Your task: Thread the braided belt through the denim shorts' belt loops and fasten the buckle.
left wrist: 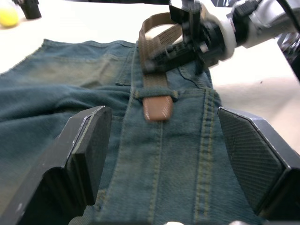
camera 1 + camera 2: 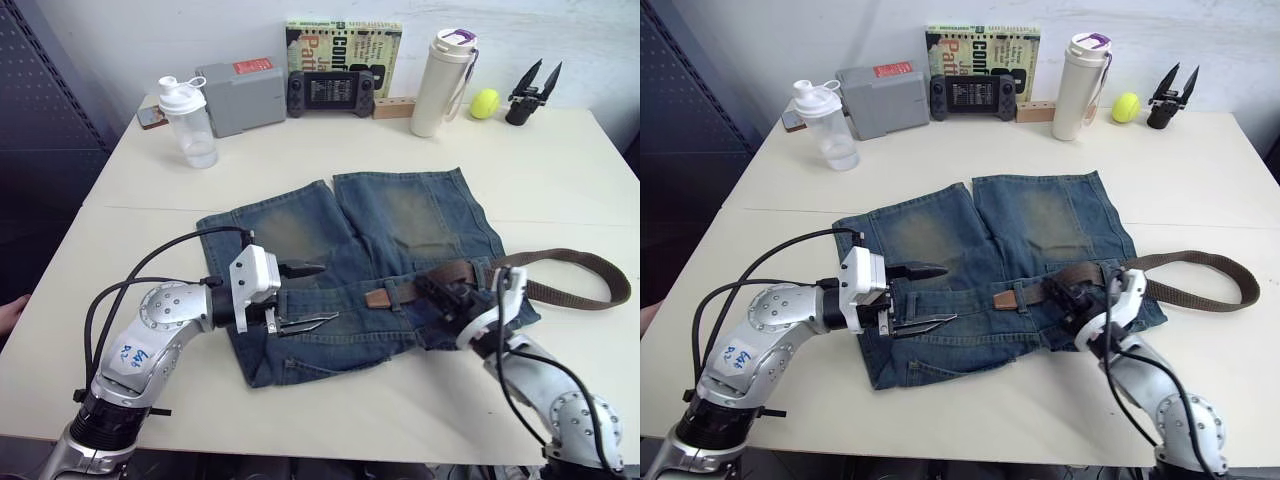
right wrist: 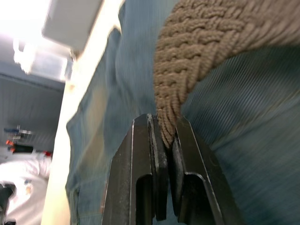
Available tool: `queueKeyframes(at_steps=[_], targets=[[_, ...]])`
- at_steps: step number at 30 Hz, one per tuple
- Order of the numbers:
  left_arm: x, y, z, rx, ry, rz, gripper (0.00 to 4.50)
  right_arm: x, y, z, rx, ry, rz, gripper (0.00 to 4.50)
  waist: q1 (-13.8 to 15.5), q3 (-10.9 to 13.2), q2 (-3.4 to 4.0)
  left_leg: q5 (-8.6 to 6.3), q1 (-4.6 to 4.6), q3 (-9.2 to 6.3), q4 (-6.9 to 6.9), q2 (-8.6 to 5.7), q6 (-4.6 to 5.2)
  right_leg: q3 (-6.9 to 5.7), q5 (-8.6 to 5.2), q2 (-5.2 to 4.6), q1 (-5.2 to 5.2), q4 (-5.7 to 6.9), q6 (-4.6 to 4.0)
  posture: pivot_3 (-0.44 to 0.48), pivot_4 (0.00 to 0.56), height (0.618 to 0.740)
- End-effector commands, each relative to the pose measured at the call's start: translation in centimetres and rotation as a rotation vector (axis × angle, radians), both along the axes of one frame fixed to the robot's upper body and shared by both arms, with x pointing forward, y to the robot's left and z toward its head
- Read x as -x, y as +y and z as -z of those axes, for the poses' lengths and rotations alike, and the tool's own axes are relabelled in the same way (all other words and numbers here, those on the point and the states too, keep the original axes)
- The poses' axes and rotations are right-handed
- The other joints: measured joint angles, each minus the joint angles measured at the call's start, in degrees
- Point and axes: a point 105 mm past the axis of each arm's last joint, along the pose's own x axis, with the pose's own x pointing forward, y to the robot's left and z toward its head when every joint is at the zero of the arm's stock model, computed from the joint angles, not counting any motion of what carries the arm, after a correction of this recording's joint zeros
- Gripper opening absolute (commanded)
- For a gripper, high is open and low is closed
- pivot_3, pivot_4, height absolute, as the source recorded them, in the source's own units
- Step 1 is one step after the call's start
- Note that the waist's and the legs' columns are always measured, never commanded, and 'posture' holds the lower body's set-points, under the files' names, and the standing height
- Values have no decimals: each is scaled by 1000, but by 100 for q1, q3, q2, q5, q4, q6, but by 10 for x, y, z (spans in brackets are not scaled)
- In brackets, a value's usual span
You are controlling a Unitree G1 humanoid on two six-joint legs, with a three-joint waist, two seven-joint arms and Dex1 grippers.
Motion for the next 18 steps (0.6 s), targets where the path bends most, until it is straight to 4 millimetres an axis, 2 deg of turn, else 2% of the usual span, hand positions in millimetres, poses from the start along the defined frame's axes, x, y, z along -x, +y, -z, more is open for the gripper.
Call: queueKeyframes(at_steps=[1,7,9,13,18], targets=[[-5,-10,5,-102,-177,34,3952,6,18,8,-27,62,-50,0,0,0,0,0,0,0,-1,0,0,0,0,1,0,0,0,0,150,731],[-19,-23,24,-347,-631,131,3952,3,15,11,-109,114,-27,0,-14,-1,-1,-2,4,5,-5,-7,-5,-1,-1,15,0,-1,-2,0,150,731],[-29,-29,21,-368,-778,130,3952,2,14,9,-116,110,-28,0,-16,-1,-1,-3,5,6,-8,-6,-6,-2,-1,16,0,-3,-3,0,150,731],[-37,-37,17,-358,-918,135,3952,2,16,6,-124,103,-31,0,-2,-1,-3,-3,3,4,-5,0,-5,-5,-1,11,0,-1,-2,0,150,731],[-39,-44,15,-334,-998,149,3952,4,19,5,-121,98,-36,0,-8,-1,-3,-3,4,4,-7,4,-5,-8,-1,9,0,0,-2,0,150,731]])
